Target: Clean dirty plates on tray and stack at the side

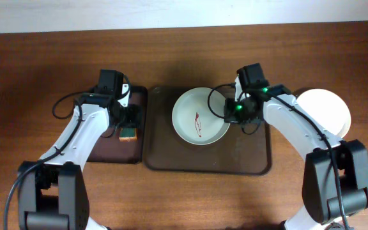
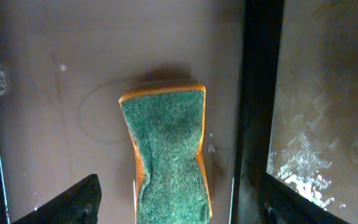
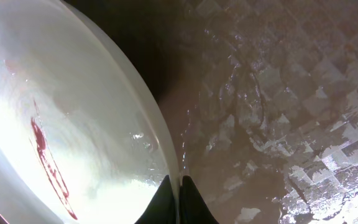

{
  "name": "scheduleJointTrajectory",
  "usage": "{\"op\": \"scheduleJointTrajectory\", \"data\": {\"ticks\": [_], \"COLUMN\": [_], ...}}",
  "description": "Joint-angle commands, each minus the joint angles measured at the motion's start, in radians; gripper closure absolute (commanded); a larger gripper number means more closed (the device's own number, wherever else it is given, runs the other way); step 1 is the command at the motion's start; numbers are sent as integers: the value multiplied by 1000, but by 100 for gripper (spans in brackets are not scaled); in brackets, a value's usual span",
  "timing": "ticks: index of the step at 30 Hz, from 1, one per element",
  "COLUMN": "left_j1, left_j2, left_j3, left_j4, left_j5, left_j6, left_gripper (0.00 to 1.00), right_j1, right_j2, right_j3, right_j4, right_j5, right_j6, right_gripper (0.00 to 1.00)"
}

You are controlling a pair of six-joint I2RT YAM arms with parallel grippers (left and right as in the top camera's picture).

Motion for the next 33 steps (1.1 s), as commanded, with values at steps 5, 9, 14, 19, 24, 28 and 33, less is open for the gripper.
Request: {"op": "scheduleJointTrajectory", "data": {"ticks": [5, 9, 14, 19, 24, 28, 33], "left_j1": [2, 3, 3, 3, 3, 3, 3], "left_j2": [63, 111, 143, 156, 129, 111, 111], "left_j3": [-21, -21, -21, -21, -15, -15, -14], "left_j4": [13, 14, 23, 53, 39, 37, 64], "left_j5": [8, 8, 7, 3, -15, -15, -15], "left_j6": [-1, -37, -37, -37, -37, -36, -36], "left_gripper": [32, 38, 55, 100, 100, 44, 73], "right_j1": [23, 23, 23, 23, 22, 23, 22], "right_j2": [22, 64, 69, 69, 71, 71, 71], "right_j3": [8, 8, 8, 8, 8, 8, 8], "right_j4": [3, 4, 3, 3, -3, -4, -5], "right_j5": [68, 68, 69, 68, 68, 68, 72], "right_j6": [14, 17, 16, 16, 16, 16, 16], "right_gripper": [96, 96, 96, 96, 96, 96, 96]}}
